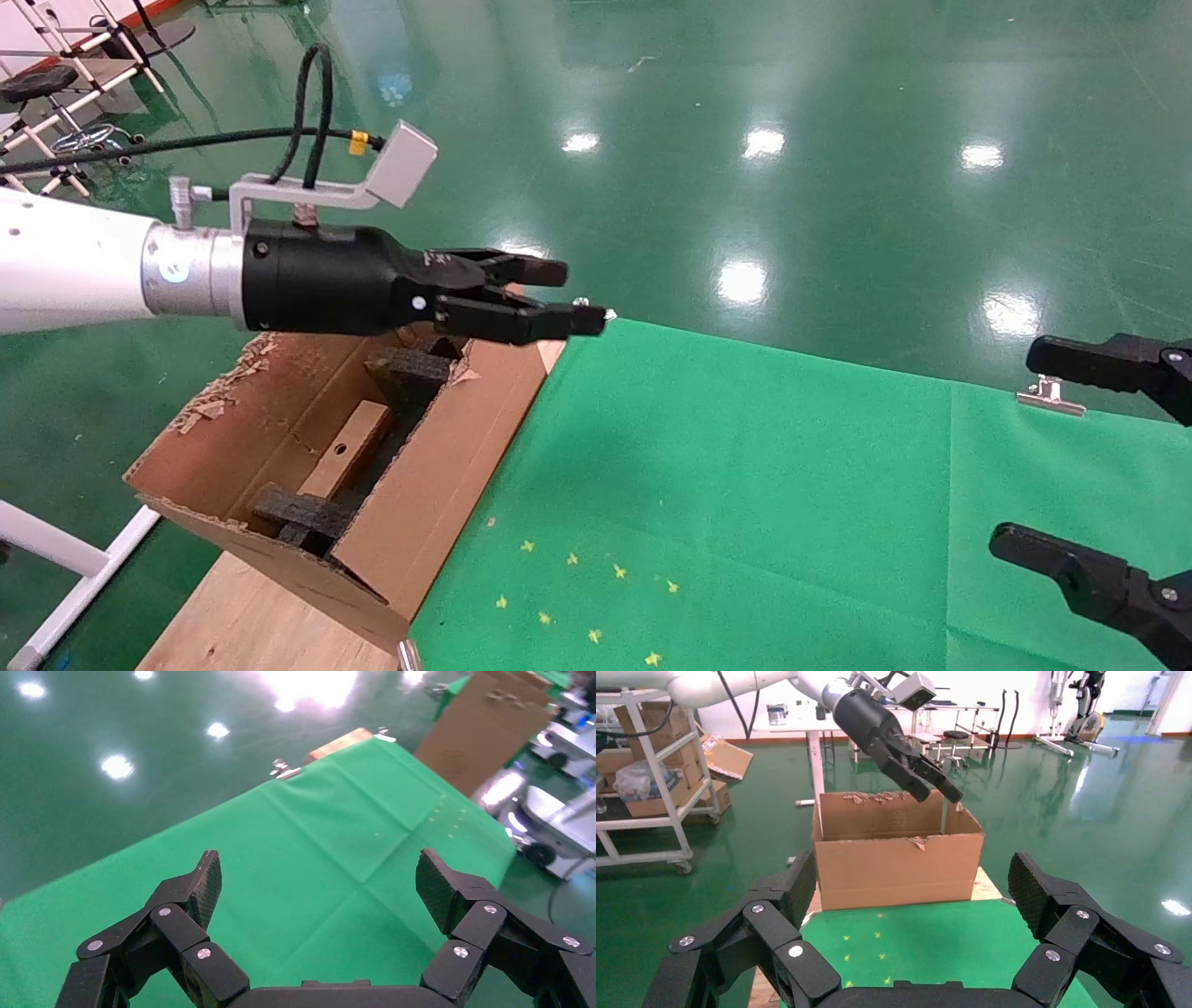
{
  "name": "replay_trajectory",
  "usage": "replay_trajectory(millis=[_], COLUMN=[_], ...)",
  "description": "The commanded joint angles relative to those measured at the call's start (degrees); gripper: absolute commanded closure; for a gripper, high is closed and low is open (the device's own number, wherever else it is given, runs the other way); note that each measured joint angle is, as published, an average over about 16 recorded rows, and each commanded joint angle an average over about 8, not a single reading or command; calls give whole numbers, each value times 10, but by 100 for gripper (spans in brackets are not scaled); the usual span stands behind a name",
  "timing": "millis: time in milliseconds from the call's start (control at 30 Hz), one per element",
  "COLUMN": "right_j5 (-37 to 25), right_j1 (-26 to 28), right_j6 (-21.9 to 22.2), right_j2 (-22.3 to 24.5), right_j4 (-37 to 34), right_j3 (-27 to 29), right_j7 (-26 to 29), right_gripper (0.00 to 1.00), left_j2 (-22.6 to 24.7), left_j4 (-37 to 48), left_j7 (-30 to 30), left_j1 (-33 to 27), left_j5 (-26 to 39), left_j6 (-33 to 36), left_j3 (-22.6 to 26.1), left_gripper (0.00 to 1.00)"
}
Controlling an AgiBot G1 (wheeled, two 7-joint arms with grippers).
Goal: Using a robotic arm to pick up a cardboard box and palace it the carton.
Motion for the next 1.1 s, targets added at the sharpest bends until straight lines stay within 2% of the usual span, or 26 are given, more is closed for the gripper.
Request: replay_trajectory(millis=[33,933,1100], right_j5=[0,0,0], right_j1=[0,0,0], right_j6=[0,0,0], right_j2=[0,0,0], right_j4=[0,0,0], right_j3=[0,0,0], right_j7=[0,0,0], right_gripper=[0,0,0], left_j2=[-1,-20,-22], left_j4=[-19,-276,-303], left_j7=[13,181,199], left_j1=[19,274,301], left_j5=[-8,-121,-133], left_j6=[1,12,13], left_j3=[-17,-239,-262], left_gripper=[0,0,0])
